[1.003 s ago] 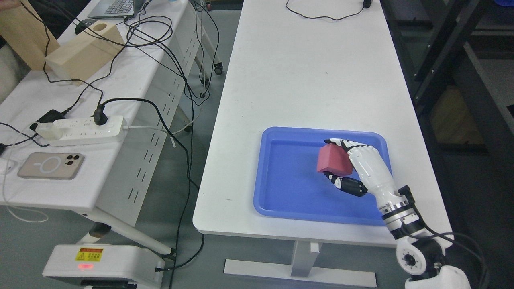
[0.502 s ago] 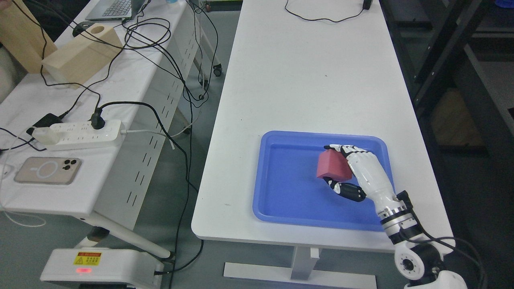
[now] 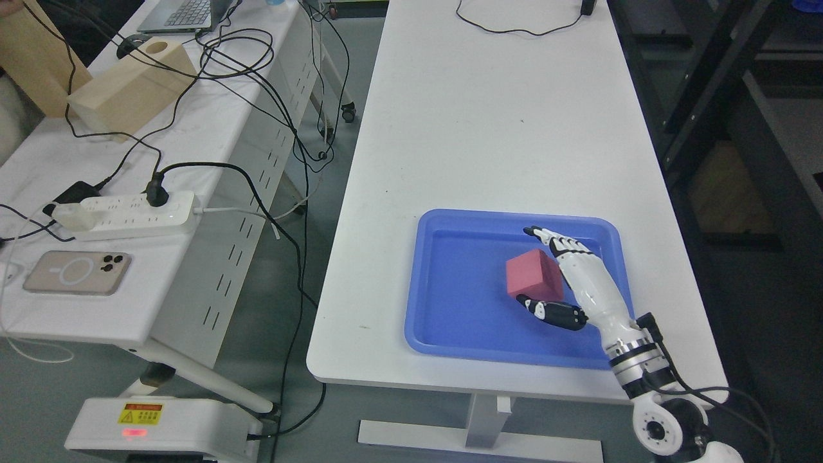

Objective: Pick pink block from left shelf to tray
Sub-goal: 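Open the right hand to release the block and withdraw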

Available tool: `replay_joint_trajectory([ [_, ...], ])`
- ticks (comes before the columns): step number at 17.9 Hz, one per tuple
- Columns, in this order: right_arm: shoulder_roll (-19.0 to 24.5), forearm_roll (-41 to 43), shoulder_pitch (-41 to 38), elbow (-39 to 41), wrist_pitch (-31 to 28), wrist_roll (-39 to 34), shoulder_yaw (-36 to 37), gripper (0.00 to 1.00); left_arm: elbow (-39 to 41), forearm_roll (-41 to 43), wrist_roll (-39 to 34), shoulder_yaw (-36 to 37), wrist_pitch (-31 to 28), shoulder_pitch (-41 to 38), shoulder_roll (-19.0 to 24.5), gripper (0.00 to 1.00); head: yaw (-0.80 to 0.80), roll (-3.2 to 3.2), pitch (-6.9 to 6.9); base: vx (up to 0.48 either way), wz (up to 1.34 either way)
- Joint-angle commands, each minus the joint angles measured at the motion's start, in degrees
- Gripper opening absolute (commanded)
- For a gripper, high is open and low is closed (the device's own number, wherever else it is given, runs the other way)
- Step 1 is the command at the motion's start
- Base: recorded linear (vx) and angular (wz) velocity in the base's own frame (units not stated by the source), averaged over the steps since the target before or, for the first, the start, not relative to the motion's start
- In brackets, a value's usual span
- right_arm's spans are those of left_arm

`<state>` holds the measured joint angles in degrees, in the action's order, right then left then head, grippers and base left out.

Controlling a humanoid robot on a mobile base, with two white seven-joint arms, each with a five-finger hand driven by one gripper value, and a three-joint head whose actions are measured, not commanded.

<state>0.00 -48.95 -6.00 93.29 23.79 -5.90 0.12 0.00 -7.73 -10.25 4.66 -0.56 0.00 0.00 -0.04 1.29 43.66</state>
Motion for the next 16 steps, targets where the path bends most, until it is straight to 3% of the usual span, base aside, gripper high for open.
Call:
replay_joint_trajectory([
  [1,-1.00,8.14,0.28,-0.12,-1.82,-1.22,0.58,0.99,1.00,0.00,-0.03,0.00,0.03,1.67,1.00,1.00,0.00,0.00,0.00,0.000,0.00],
  [9,-1.00,39.78,0.46,-0.04,-1.64,-10.09,2.15,0.99,1.00,0.00,-0.03,0.00,0.03,1.67,1.00,1.00,0.00,0.00,0.00,0.000,0.00],
  [16,-1.00,48.33,0.46,-0.04,-5.34,-12.38,3.13,0.99,1.00,0.00,-0.03,0.00,0.03,1.67,1.00,1.00,0.00,0.00,0.00,-0.005,0.00],
])
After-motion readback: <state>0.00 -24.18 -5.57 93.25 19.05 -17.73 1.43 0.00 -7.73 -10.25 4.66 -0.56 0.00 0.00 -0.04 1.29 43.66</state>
